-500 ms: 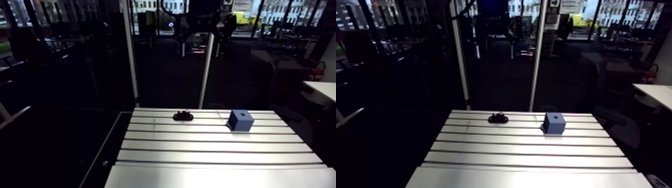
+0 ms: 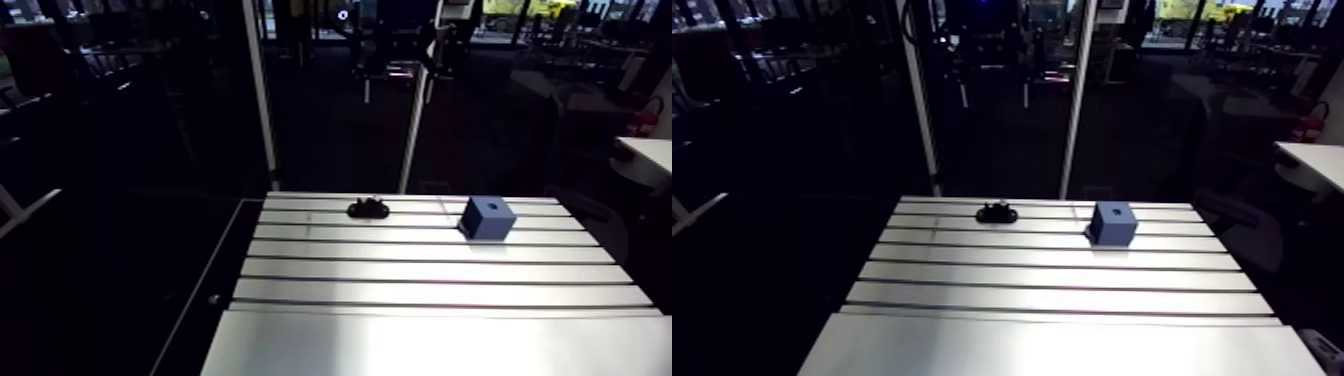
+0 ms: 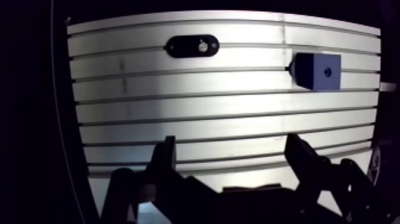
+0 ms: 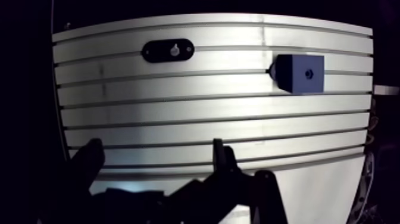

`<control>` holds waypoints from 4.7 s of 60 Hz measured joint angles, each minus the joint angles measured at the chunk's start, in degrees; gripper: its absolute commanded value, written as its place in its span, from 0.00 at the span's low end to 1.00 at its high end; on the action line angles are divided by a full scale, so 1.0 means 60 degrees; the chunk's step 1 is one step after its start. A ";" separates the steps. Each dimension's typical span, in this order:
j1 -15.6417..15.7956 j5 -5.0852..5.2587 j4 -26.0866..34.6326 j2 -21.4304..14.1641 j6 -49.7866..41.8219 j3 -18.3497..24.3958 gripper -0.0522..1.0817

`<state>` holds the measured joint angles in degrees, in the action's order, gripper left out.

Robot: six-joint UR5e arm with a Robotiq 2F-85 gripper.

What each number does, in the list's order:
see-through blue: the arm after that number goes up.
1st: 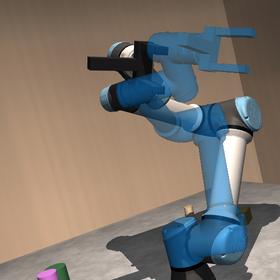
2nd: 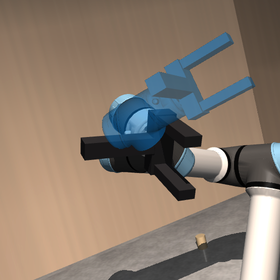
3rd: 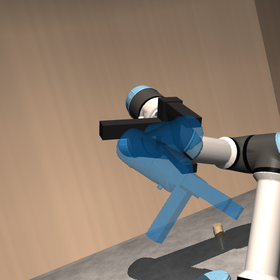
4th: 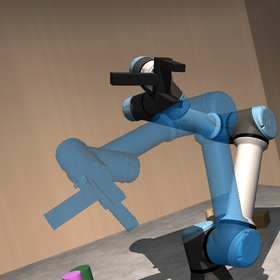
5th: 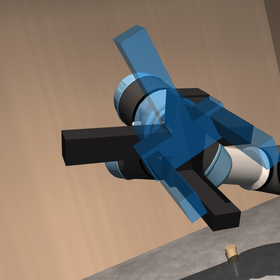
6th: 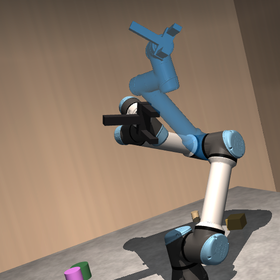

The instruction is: Pick up the M10 bolt and insert it into the hex recess until seated.

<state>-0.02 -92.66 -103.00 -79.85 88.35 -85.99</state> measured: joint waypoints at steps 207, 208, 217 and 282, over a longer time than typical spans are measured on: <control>-0.0276 0.0517 -0.5864 0.3204 0.1152 -0.1928 0.46; -0.0274 0.0517 -0.5865 0.3205 0.1152 -0.1934 0.46; -0.0273 0.0512 -0.5868 0.3239 0.1153 -0.1971 0.46; -0.0287 0.0499 -0.5880 0.3423 0.1166 -0.2011 0.54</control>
<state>-1.74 -89.67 -138.28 -59.32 95.34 -98.06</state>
